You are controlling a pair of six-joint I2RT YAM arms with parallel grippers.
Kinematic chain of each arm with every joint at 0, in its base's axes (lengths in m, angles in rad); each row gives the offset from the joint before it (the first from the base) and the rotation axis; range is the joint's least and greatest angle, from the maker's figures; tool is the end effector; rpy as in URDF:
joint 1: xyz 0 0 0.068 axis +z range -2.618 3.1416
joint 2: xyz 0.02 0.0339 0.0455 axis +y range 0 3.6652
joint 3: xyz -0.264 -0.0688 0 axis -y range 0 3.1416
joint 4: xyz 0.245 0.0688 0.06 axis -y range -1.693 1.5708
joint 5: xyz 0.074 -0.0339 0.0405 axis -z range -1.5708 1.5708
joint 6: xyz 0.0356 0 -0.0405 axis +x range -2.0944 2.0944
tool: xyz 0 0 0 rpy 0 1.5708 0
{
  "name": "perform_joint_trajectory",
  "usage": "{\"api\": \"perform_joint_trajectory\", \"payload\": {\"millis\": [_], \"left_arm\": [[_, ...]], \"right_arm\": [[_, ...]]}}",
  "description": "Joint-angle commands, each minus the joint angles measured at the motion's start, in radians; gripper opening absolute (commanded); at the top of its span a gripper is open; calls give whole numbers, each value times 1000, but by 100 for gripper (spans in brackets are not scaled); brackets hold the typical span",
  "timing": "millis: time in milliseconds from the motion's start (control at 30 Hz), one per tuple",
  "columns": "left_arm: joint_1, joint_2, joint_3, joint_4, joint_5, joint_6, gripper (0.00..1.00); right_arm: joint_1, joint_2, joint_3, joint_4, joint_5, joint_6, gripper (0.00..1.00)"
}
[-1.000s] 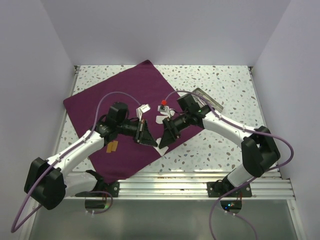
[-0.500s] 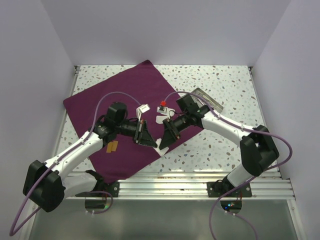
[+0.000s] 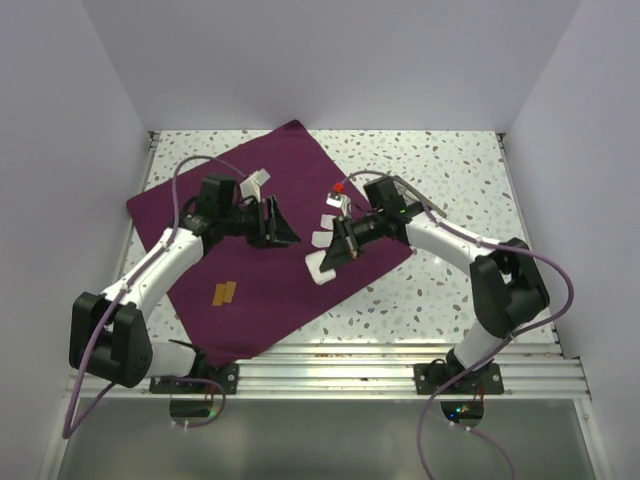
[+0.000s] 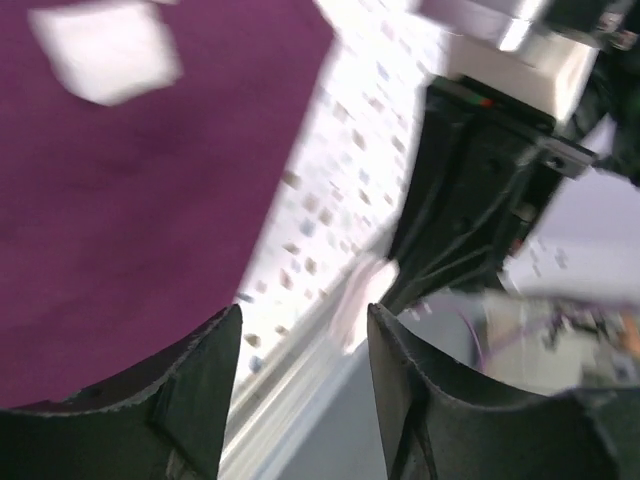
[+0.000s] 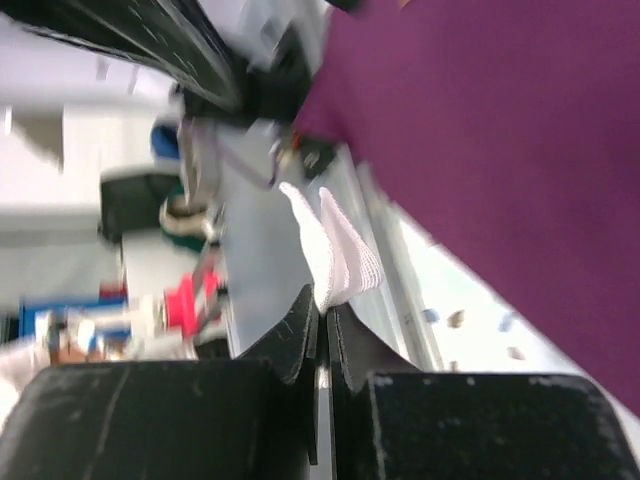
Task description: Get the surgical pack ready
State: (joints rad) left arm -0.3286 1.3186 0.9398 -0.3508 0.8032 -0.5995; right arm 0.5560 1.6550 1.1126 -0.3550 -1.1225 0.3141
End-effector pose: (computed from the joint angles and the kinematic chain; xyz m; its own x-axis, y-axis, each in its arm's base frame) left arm 0.2544 -0.1138 0.2685 -0.9338 -0.0956 -0.3448 0.2482 0.5211 -0.8166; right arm 0.2708 0.2061 0.2316 -0.8496 -0.3703 -0.3755 -0.4664 0.1955 0.8627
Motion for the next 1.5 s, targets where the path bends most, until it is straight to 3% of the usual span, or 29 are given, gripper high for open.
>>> {"api": "perform_joint_trajectory", "payload": {"millis": [0, 267, 400, 800, 1467], "left_arm": [[53, 48, 123, -144, -289, 0, 58], [53, 126, 116, -105, -381, 1, 62], [53, 192, 109, -109, -375, 24, 62], [53, 292, 111, -16, -271, 24, 62], [37, 453, 286, -76, -295, -19, 66]], "right_arm": [[-111, 35, 78, 136, 159, 154, 0], [-335, 161, 228, 206, 663, 417, 0], [-433, 287, 289, 308, 759, 549, 0], [-515, 456, 342, 409, 829, 573, 0], [-547, 494, 382, 264, 814, 549, 0]]}}
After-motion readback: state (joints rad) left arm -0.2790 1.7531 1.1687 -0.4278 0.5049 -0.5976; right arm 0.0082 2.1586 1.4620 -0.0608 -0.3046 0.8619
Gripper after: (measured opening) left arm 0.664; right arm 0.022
